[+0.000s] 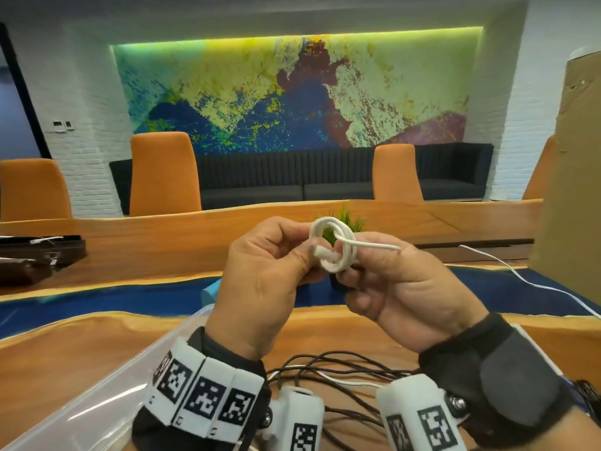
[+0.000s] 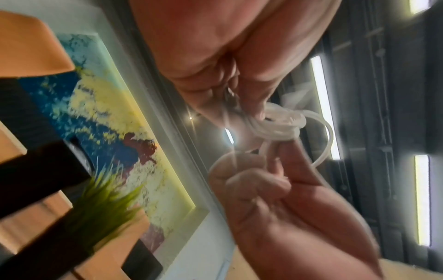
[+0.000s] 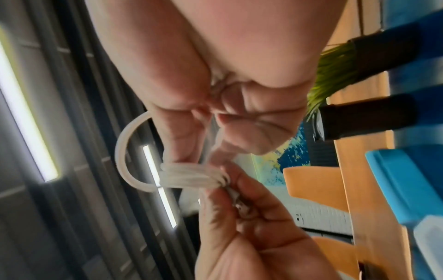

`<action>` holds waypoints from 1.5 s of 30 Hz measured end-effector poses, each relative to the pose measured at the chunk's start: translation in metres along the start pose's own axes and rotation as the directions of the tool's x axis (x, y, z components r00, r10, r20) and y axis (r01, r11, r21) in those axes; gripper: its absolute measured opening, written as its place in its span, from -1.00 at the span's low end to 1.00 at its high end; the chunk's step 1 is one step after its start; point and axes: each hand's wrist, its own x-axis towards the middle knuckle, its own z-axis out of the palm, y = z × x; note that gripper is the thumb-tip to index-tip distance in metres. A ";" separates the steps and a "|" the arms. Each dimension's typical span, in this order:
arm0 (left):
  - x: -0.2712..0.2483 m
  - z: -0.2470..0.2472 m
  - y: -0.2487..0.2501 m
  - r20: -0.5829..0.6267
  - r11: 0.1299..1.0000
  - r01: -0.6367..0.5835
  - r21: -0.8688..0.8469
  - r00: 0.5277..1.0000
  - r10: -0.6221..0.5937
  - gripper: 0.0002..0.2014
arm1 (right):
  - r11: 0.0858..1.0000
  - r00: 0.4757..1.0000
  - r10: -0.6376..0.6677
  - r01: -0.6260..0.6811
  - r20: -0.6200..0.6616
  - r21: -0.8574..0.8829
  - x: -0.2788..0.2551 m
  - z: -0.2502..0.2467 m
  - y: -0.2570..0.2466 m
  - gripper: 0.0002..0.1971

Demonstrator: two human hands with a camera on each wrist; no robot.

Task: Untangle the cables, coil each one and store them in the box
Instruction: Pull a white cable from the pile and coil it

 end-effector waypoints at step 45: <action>-0.003 0.003 -0.005 0.005 0.892 -0.123 0.435 0.991 0.134 -0.94 | 0.658 0.941 -0.314 0.119 -0.128 -0.743 -0.006 0.008 -0.011 -0.87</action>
